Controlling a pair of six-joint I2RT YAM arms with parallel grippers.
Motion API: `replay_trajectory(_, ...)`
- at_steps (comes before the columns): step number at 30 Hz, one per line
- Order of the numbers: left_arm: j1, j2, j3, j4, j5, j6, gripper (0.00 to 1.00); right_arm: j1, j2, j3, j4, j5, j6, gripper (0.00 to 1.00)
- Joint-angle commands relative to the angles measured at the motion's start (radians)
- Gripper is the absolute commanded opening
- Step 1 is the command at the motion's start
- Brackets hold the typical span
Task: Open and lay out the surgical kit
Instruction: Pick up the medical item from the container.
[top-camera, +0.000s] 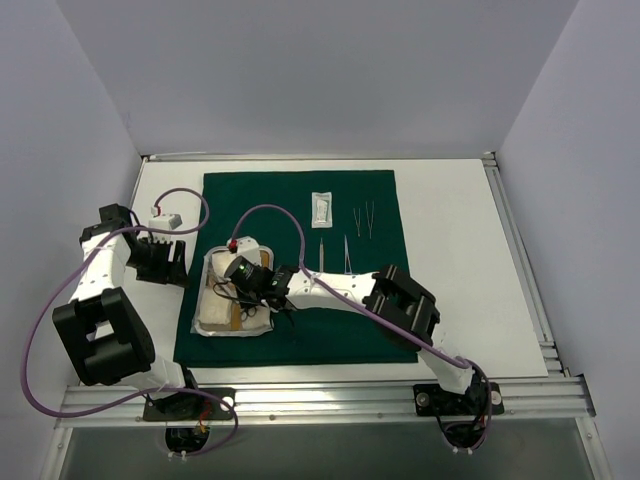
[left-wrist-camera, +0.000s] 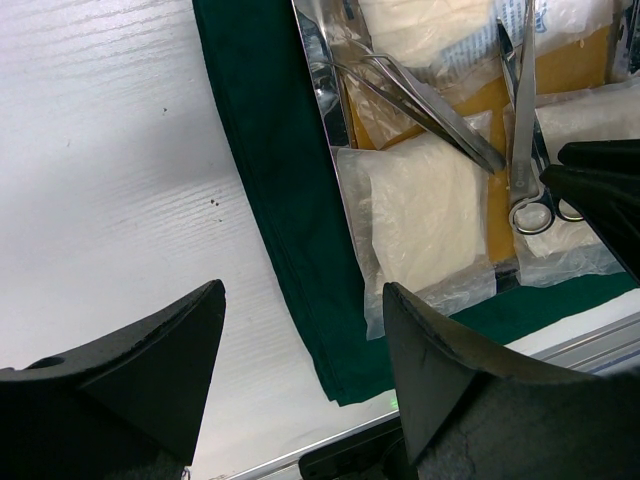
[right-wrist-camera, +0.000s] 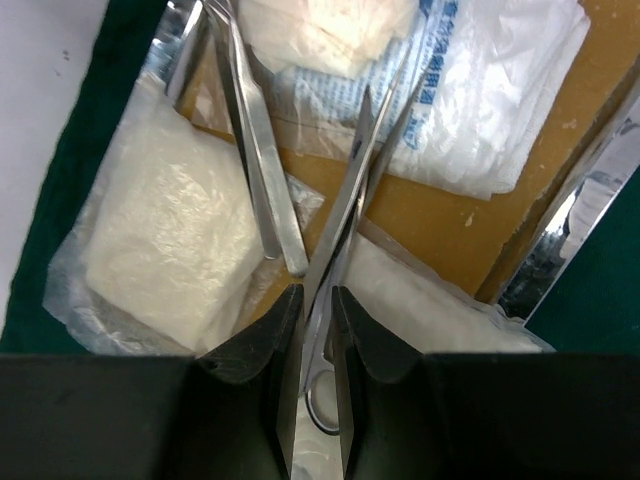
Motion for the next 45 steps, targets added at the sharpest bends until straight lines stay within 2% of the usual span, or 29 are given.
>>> replay_trajectory(1,-0.004,-0.023,0.006,0.005,0.022,0.016,0.73,-0.001,0.014,0.023,-0.069,0.019,0.020,0.15)
replay_trajectory(16,-0.004,-0.018,0.002,0.007,0.025,0.014,0.73,-0.001,0.108,0.070,-0.101,0.002,0.005,0.20)
replay_trajectory(24,-0.004,-0.019,0.012,0.001,0.028,0.017,0.73,-0.003,0.123,0.095,-0.131,0.008,-0.008,0.18)
replay_trajectory(25,-0.004,-0.019,0.012,0.002,0.028,0.017,0.73,-0.003,0.125,0.095,-0.134,0.008,-0.008,0.17)
replay_trajectory(29,-0.004,-0.018,0.015,0.001,0.028,0.019,0.73,-0.003,0.105,0.092,-0.137,0.019,-0.009,0.04)
replay_trajectory(32,-0.004,-0.019,0.018,-0.001,0.028,0.017,0.73,-0.003,0.068,0.086,-0.122,0.000,-0.011,0.00)
replay_trajectory(37,-0.004,-0.022,0.026,-0.008,0.034,0.016,0.73,-0.009,-0.010,0.043,-0.046,-0.046,0.011,0.00)
replay_trajectory(45,-0.014,-0.029,0.052,-0.030,0.056,0.013,0.73,-0.013,-0.075,0.034,-0.023,-0.030,0.012,0.00)
